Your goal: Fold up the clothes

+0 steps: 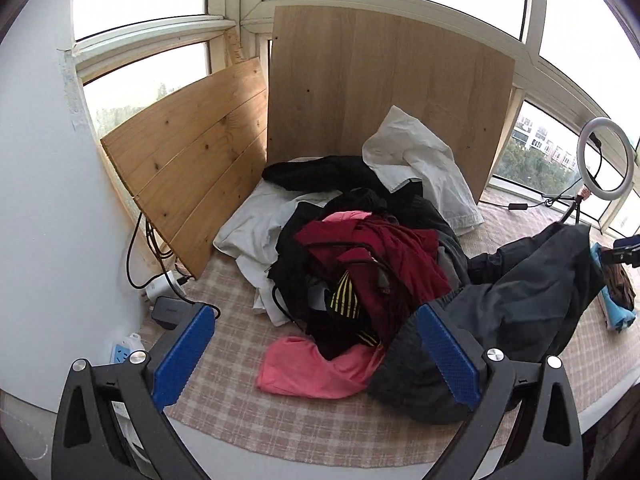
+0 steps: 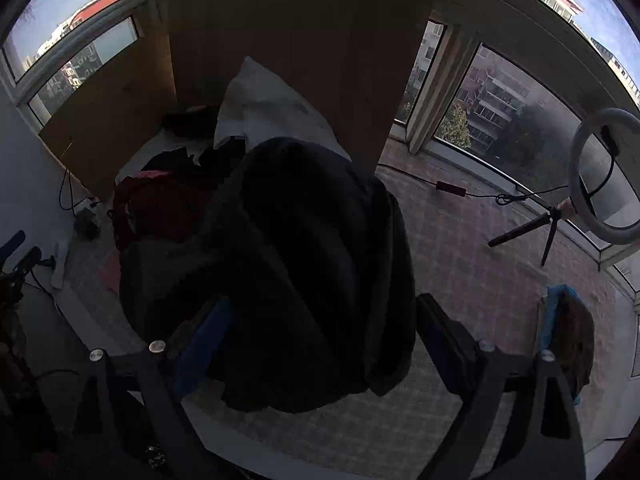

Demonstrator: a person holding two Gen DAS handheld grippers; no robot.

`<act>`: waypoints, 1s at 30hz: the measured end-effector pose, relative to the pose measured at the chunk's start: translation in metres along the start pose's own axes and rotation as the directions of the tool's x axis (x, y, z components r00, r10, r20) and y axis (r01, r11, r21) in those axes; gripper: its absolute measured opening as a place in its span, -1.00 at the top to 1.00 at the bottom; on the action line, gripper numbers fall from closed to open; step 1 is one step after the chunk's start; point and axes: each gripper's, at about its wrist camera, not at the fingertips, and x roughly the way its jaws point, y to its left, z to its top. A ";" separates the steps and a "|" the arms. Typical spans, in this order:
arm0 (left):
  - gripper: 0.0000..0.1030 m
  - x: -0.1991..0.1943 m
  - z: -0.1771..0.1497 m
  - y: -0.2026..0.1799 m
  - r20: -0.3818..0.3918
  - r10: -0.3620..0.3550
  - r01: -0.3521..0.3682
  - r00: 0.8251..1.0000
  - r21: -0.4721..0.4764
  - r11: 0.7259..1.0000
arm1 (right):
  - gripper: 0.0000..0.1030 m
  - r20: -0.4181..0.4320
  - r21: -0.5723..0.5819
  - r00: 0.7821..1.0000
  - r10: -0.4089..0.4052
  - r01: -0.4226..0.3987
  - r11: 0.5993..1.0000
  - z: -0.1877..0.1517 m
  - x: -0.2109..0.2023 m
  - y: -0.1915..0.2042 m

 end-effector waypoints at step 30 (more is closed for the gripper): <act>0.86 0.038 -0.072 -0.124 -0.224 -0.049 0.044 0.973 -0.024 0.999 | 0.88 -0.154 -0.008 0.944 0.293 -0.298 0.954 -0.066 0.179 -0.075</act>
